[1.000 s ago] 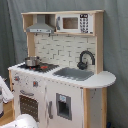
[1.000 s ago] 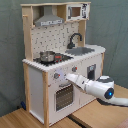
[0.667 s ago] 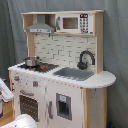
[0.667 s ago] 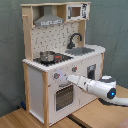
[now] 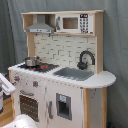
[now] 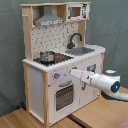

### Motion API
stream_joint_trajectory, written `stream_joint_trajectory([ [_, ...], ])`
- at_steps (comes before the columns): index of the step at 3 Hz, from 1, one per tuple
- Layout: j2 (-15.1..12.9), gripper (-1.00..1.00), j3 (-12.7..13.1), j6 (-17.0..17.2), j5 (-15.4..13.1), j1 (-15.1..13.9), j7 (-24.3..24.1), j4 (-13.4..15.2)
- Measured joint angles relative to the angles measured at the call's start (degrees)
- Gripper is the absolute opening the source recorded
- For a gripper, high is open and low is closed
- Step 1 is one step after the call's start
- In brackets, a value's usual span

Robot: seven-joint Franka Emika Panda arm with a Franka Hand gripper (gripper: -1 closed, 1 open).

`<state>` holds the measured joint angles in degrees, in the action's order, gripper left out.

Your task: Play with the kitchen

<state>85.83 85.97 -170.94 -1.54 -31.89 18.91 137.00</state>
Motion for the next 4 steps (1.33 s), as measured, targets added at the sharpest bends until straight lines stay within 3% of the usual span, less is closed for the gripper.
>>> stream_joint_trajectory([
  [4,-0.32,1.00,-9.10,-0.02,0.03,1.09,24.49,0.72],
])
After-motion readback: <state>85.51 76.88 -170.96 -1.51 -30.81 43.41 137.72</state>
